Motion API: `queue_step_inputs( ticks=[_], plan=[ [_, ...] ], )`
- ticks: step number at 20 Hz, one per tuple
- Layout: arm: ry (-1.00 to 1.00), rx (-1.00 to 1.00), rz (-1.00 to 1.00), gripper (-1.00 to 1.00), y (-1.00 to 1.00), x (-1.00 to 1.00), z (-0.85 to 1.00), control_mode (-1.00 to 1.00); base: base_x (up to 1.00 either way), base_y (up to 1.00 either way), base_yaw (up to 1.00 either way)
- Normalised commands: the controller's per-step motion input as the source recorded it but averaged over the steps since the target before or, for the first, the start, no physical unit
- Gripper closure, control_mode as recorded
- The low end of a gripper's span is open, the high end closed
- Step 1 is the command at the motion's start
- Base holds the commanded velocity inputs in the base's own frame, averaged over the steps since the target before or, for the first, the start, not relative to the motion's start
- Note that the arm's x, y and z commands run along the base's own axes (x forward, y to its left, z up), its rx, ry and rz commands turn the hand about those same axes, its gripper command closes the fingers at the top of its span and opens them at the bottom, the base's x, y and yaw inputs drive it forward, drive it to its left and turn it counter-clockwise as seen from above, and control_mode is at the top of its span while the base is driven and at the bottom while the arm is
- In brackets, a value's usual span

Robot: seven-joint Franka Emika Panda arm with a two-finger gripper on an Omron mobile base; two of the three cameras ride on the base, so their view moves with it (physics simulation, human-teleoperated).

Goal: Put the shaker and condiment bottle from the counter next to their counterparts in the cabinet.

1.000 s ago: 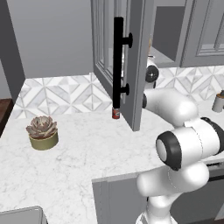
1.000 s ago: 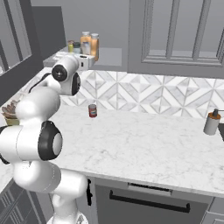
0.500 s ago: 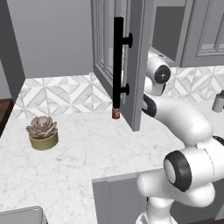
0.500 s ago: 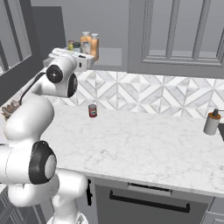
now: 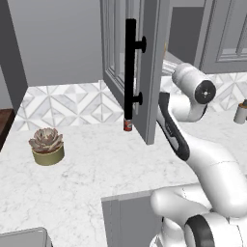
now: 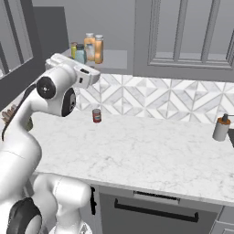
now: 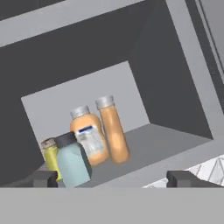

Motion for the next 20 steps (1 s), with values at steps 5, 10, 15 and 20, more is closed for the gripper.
queue_step_inputs(
  ticks=[5,10,15,20],
  plan=[
    [0.25,0.2,0.0,-1.0,-0.03,-1.0,0.04,-1.0,0.0,0.0,0.0],
    [0.29,0.22,0.0,-1.0,-0.03,-1.0,0.03,-1.0,0.0,0.0,0.0],
    [0.23,0.13,0.0,-1.0,0.0,-1.0,-0.33,-1.0,0.0,0.0,0.0],
    [0.23,0.11,0.0,-1.0,0.0,-1.0,-0.41,-1.0,0.0,0.0,0.0]
  ],
)
